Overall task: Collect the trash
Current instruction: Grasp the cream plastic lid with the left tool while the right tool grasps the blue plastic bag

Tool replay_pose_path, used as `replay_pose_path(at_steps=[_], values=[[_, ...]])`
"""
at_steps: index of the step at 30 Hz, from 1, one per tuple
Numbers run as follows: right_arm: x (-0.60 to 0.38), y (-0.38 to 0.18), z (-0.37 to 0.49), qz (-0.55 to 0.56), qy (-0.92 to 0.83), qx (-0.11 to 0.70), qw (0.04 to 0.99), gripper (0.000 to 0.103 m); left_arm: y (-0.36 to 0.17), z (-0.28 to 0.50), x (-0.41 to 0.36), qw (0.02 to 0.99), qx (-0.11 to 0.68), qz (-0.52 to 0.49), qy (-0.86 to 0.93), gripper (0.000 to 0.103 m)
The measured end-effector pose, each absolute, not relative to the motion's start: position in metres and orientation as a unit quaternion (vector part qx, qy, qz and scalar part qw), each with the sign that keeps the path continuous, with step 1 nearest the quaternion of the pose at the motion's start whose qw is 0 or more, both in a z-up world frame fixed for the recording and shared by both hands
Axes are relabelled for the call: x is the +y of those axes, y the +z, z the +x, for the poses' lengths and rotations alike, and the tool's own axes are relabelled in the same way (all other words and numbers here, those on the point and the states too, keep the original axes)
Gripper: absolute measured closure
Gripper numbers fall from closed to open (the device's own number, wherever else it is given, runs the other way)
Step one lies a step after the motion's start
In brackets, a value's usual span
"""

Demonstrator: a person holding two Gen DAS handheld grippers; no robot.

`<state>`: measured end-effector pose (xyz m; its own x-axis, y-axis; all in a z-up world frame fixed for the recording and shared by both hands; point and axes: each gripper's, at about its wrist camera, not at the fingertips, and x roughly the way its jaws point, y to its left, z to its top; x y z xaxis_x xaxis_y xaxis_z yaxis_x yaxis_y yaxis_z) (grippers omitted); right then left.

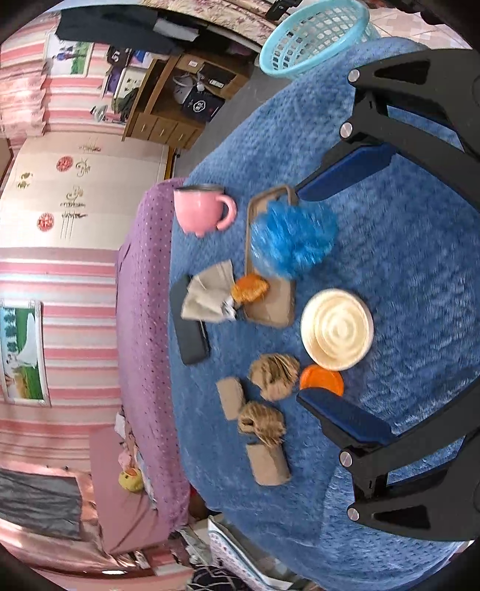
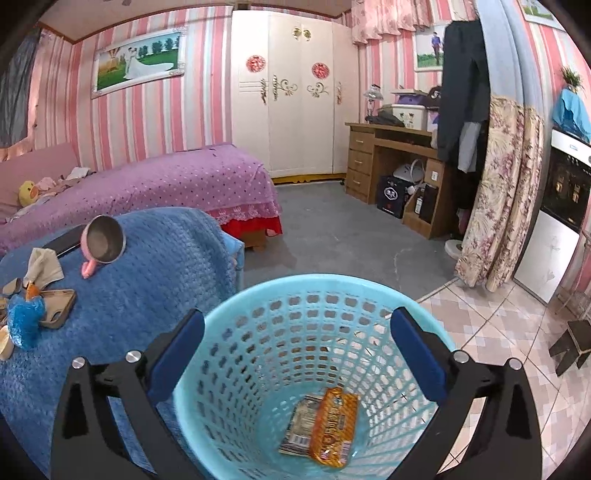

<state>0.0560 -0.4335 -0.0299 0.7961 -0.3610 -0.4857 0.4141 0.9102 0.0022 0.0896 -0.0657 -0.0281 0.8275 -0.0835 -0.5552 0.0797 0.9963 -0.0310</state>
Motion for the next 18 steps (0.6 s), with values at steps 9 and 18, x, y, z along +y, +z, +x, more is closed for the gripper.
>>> replay_pose_path(at_steps=[9, 18], values=[[-0.393, -0.032, 0.074, 0.034, -0.178, 0.252, 0.951, 0.005, -0.059, 0.104, -0.047, 0.937, 0.347, 0.006, -0.036, 0.006], [-0.369, -0.038, 0.092, 0.047, -0.164, 0.263, 0.95, 0.005, -0.074, 0.125, -0.041, 0.922, 0.384, -0.014, -0.044, 0.029]])
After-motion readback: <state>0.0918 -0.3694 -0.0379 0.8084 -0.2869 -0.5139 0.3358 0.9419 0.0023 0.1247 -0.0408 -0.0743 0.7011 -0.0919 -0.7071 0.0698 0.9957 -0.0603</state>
